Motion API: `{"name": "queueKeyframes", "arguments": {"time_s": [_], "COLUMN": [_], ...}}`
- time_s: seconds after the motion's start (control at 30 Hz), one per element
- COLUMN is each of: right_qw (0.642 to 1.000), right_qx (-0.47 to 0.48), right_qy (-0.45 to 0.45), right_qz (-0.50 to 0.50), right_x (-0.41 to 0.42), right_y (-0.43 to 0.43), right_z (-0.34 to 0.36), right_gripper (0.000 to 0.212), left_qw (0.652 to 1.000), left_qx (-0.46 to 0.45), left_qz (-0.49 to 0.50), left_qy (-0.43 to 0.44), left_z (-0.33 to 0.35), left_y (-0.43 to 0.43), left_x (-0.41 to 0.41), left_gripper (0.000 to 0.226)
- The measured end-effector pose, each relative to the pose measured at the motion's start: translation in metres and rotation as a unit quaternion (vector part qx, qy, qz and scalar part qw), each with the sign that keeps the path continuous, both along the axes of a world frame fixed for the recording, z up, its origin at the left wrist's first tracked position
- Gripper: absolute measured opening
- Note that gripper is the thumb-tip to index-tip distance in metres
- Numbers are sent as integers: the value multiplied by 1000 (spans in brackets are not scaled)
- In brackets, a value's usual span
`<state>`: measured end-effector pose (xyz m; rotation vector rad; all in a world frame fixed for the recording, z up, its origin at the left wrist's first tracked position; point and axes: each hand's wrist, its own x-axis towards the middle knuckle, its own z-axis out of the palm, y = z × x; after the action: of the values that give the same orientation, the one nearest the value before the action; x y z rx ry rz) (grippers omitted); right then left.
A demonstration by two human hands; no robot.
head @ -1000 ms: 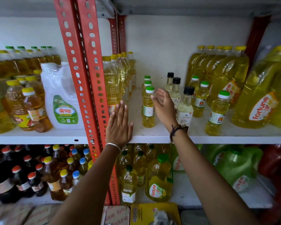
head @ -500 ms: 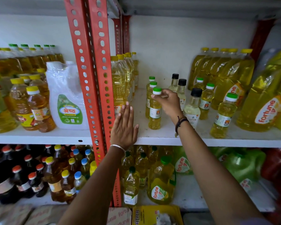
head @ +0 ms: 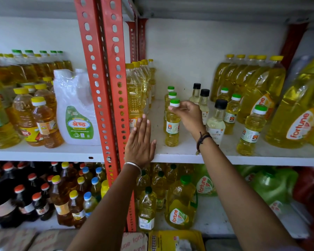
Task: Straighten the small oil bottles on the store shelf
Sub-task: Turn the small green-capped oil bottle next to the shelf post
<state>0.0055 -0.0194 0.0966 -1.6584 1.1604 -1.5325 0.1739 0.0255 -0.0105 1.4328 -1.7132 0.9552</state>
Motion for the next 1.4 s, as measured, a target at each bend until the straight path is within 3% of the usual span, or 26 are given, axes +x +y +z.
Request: {"name": "queueKeyframes", "arguments": {"time_s": [0.23, 0.4, 1.4], "right_qw": [998, 998, 995], "right_qx": [3, -20, -71], "right_qy": [48, 67, 70], "right_qz": [-42, -2, -1], "right_x": [3, -1, -8], "right_y": [-5, -2, 36], "right_z": [1, 1, 2], "right_gripper": [43, 26, 24], "left_qw": [1000, 1000, 1000], "left_qx": [-3, -4, 5], "left_qz": [-13, -13, 2], "left_qy": [3, 2, -5], "left_z": [-2, -2, 1], "left_y": [-1, -2, 0], "left_x": [1, 1, -1], "left_gripper": [67, 67, 63]}}
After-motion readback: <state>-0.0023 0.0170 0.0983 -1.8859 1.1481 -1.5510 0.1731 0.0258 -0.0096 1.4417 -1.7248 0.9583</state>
